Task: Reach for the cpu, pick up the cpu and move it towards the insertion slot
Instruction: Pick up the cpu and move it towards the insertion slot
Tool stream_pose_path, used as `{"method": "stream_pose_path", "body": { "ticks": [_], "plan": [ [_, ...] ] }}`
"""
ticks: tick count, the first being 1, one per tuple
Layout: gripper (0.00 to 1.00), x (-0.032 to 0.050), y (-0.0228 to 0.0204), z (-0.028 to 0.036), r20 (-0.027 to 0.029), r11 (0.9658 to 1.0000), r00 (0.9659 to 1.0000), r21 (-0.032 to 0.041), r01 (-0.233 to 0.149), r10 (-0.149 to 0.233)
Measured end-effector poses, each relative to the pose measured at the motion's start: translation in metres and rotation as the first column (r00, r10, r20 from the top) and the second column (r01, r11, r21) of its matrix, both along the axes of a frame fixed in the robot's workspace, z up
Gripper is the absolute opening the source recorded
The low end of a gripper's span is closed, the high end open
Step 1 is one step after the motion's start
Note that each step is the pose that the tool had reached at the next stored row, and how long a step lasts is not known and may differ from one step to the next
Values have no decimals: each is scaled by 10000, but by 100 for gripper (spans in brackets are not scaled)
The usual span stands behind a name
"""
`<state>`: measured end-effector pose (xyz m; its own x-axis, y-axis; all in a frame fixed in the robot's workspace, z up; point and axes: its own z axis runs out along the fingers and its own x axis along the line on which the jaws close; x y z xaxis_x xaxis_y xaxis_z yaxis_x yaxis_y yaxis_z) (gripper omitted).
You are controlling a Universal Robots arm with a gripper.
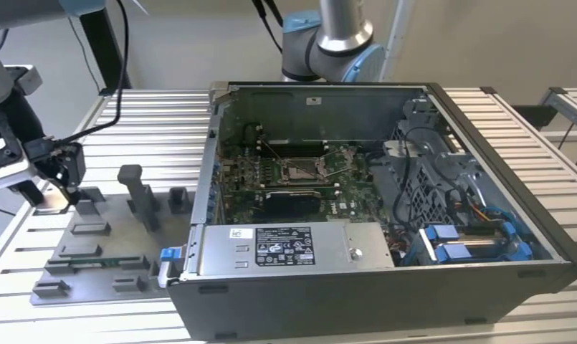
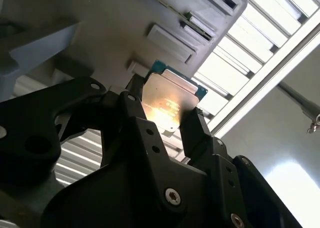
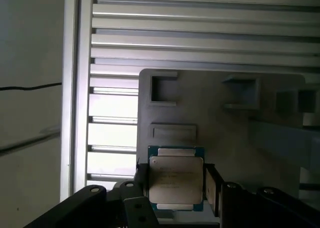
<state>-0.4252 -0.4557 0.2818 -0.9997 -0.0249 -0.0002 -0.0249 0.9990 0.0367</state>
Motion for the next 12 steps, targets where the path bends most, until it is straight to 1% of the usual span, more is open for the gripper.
{"method": "stream_pose_path", "body": {
  "ticks": [12],
  "plan": [
    [0, 0, 0, 232, -1, 10000, 10000, 0, 0, 0]
  ]
}}
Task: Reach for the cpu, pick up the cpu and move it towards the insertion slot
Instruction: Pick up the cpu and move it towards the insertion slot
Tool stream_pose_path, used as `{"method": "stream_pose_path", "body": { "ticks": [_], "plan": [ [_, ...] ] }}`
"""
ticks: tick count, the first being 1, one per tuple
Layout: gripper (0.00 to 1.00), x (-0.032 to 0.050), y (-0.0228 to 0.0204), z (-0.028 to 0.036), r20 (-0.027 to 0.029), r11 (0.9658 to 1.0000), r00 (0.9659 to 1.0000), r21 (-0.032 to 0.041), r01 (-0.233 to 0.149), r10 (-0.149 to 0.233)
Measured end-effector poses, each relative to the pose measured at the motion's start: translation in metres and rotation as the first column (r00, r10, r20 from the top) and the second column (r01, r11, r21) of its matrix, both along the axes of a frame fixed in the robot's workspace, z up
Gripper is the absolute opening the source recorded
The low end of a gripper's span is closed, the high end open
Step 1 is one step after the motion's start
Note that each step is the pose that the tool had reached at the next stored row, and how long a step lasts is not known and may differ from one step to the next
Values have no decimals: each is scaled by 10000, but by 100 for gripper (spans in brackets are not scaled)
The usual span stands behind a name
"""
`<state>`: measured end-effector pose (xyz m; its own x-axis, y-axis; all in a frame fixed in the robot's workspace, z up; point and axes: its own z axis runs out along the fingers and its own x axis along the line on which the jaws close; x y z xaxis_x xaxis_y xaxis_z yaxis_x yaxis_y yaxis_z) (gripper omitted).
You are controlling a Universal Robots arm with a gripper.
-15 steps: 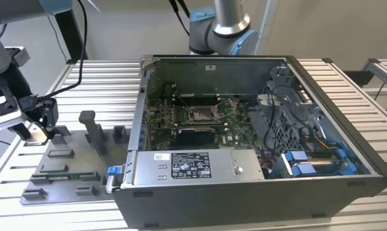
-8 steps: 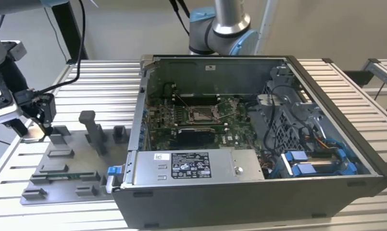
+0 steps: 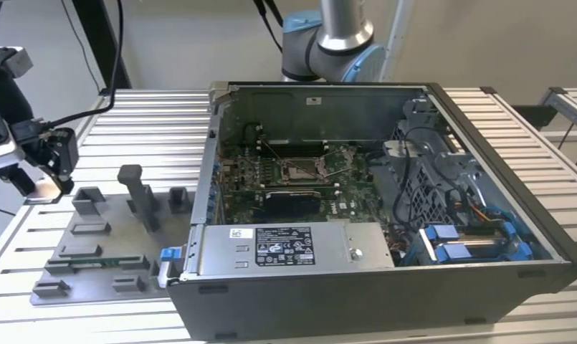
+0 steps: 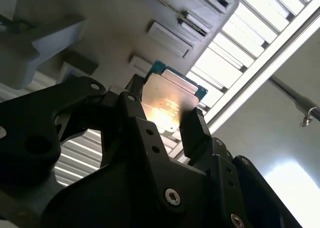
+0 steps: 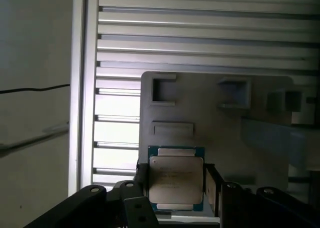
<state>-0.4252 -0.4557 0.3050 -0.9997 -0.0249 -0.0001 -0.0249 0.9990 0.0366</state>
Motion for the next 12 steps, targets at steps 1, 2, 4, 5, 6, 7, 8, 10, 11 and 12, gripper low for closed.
{"method": "stream_pose_path", "body": {
  "ticks": [1, 2, 4, 5, 6, 7, 8, 10, 11, 12],
  "plan": [
    [0, 0, 0, 15, 1, 10000, 10000, 0, 0, 0],
    [0, 0, 0, 32, 0, 10000, 10000, 0, 0, 0],
    [0, 0, 0, 66, 0, 10000, 10000, 0, 0, 0],
    [0, 0, 0, 86, 0, 10000, 10000, 0, 0, 0],
    [0, 0, 0, 108, -1, 10000, 10000, 0, 0, 0],
    [0, 0, 0, 128, 1, 10000, 10000, 0, 0, 0],
    [0, 0, 0, 149, 0, 10000, 10000, 0, 0, 0],
    [0, 0, 0, 186, -1, 10000, 10000, -1, 0, 0],
    [0, 0, 0, 203, 0, 10000, 10000, 0, 0, 0],
    [0, 0, 0, 221, 0, 10000, 10000, -1, 0, 0]
  ]
}}
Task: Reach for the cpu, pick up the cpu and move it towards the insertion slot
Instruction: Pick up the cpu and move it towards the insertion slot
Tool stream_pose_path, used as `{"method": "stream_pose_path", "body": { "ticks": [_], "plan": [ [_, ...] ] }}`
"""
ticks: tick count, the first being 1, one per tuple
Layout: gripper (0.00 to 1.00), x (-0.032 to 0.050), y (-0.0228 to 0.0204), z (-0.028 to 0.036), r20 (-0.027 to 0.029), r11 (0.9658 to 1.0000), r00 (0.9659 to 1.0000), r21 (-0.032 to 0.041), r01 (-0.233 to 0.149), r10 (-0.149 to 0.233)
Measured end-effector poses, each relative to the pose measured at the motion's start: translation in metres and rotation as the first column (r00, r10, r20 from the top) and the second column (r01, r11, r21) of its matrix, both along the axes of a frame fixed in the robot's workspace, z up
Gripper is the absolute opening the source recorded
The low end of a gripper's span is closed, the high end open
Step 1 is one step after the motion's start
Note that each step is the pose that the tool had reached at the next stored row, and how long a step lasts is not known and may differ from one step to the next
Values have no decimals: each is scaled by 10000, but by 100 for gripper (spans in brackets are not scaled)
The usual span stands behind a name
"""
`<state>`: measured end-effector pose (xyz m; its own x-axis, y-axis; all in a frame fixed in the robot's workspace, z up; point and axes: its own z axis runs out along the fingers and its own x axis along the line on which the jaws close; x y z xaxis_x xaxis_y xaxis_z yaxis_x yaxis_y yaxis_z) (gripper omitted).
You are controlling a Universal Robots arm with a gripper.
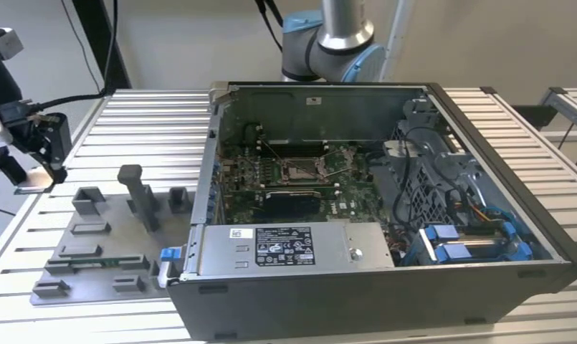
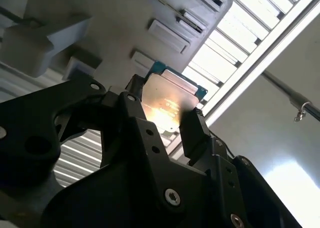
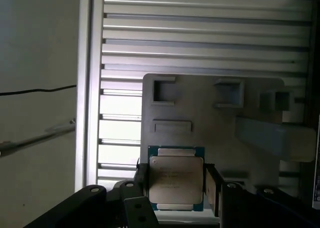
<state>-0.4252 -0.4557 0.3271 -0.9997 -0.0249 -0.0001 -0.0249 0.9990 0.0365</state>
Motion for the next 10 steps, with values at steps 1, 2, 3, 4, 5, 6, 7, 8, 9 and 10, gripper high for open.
{"method": "stream_pose_path", "body": {
  "ticks": [1, 2, 3, 4, 5, 6, 7, 8, 9, 10],
  "plan": [
    [0, 0, 0, 20, 0, 10000, 10000, 0, 0, 0],
    [0, 0, 0, 39, 1, 10000, 10000, 1, 0, 0],
    [0, 0, 0, 60, 0, 10000, 10000, 0, 0, 0],
    [0, 0, 0, 81, 1, 10000, 10000, 1, 0, 0],
    [0, 0, 0, 101, 0, 10000, 10000, 1, 0, 0],
    [0, 0, 0, 120, 0, 10000, 10000, 0, 0, 0],
    [0, 0, 0, 136, 0, 10000, 10000, 0, 0, 0],
    [0, 0, 0, 154, 1, 10000, 10000, 1, 0, 0],
    [0, 0, 0, 171, 1, 10000, 10000, 1, 0, 0],
    [0, 0, 0, 185, 1, 10000, 10000, 1, 0, 0]
  ]
}}
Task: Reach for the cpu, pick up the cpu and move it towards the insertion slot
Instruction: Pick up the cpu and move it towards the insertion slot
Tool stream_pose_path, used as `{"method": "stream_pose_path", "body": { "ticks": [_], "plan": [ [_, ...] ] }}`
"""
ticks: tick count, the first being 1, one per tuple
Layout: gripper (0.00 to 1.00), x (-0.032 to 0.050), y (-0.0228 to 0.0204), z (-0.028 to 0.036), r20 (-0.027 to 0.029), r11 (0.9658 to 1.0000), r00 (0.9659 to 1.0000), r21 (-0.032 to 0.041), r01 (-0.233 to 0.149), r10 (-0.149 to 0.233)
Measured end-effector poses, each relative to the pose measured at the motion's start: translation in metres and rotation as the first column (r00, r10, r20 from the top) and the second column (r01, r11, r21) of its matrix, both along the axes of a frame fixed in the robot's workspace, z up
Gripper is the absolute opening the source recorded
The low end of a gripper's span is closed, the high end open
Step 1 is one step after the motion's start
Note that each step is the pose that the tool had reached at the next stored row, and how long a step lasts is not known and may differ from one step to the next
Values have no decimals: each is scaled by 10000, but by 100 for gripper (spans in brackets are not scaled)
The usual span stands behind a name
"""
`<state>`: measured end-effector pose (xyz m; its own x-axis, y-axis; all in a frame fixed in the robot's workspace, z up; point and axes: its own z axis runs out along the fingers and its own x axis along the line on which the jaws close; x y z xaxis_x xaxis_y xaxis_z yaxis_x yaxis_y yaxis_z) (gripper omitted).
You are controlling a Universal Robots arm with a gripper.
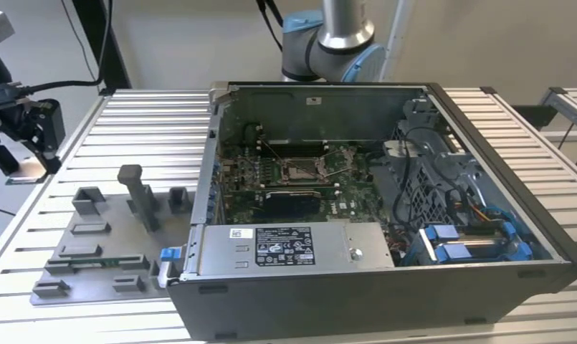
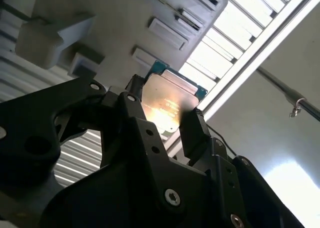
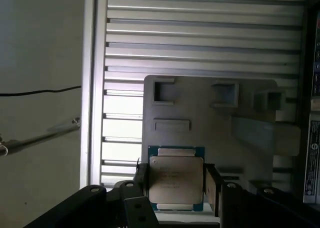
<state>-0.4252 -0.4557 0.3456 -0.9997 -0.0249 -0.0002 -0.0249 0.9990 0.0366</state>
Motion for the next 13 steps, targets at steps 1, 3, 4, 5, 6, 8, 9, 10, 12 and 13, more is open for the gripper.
{"method": "stream_pose_path", "body": {
  "ticks": [1, 3, 4, 5, 6, 8, 9, 10, 12, 13],
  "plan": [
    [0, 0, 0, 14, 0, 10000, 10000, 0, 0, 0],
    [0, 0, 0, 44, -1, 10000, 10000, -1, 0, 0],
    [0, 0, 0, 60, -1, 10000, 10000, -1, 0, 0],
    [0, 0, 0, 75, -1, 10000, 10000, -1, 0, 0],
    [0, 0, 0, 91, -1, 10000, 10000, -1, 0, 0],
    [0, 0, 0, 127, -1, 10000, 10000, -1, 0, 0],
    [0, 0, 0, 143, 0, 10000, 10000, 0, 0, 0],
    [0, 0, 0, 160, -1, 10000, 10000, -1, 0, 0],
    [0, 0, 0, 192, -1, 10000, 10000, -1, 0, 0],
    [0, 0, 0, 209, -1, 10000, 10000, -1, 0, 0]
  ]
}}
